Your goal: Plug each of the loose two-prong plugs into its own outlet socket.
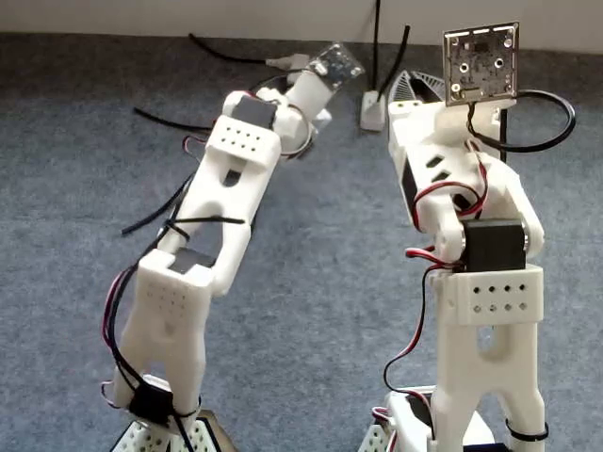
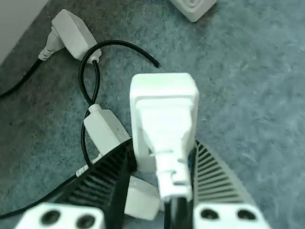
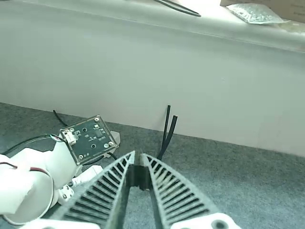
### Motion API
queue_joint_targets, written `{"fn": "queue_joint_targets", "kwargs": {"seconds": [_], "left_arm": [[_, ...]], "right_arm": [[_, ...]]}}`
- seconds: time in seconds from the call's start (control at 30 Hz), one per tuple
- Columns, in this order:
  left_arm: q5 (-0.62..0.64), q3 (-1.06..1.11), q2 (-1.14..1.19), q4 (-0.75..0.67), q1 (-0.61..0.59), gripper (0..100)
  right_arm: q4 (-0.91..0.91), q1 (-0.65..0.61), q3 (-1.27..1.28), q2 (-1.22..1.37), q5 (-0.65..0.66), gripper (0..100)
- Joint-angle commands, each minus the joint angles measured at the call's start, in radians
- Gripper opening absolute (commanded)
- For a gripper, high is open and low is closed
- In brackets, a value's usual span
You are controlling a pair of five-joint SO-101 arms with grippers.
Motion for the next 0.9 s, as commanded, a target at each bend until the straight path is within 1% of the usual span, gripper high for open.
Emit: {"fn": "queue_joint_targets", "kwargs": {"seconds": [0.0, 0.03, 0.1, 0.17, 0.23, 0.27, 0.33, 0.43, 0.67, 0.73, 0.87], "left_arm": [[0.017, -0.272, 0.17, 0.035, -0.031, 2], [0.017, -0.331, 0.225, 0.051, -0.031, 4], [0.04, -0.441, 0.323, 0.075, -0.027, 11], [0.147, -0.55, 0.401, 0.086, -0.033, 19], [0.275, -0.648, 0.456, 0.104, -0.042, 25], [0.315, -0.693, 0.478, 0.127, -0.045, 27], [0.35, -0.774, 0.49, 0.178, -0.045, 29], [0.351, -0.86, 0.487, 0.245, -0.042, 29], [0.351, -0.851, 0.306, 0.259, -0.081, 29], [0.351, -0.851, 0.217, 0.301, -0.093, 29], [0.35, -0.851, 0.002, 0.443, -0.088, 29]], "right_arm": [[-0.001, 0.013, -0.048, -0.024, -0.008, 0.6], [-0.001, 0.013, -0.048, -0.024, -0.008, 0.6], [-0.001, 0.013, -0.048, -0.024, -0.006, 0.6], [0.001, 0.01, -0.048, -0.024, -0.003, 0.6], [0.002, 0.008, -0.048, -0.024, -0.003, 0.6], [0.002, 0.008, -0.048, -0.024, -0.003, 0.6], [0.002, 0.008, -0.048, -0.024, -0.003, 0.6], [0.002, 0.008, -0.048, -0.024, -0.003, 0.6], [0.002, 0.008, -0.048, -0.024, -0.005, 0.6], [0.002, 0.007, -0.048, -0.028, -0.006, 0.6], [0.002, 0.007, -0.047, -0.033, -0.008, 0.6]]}}
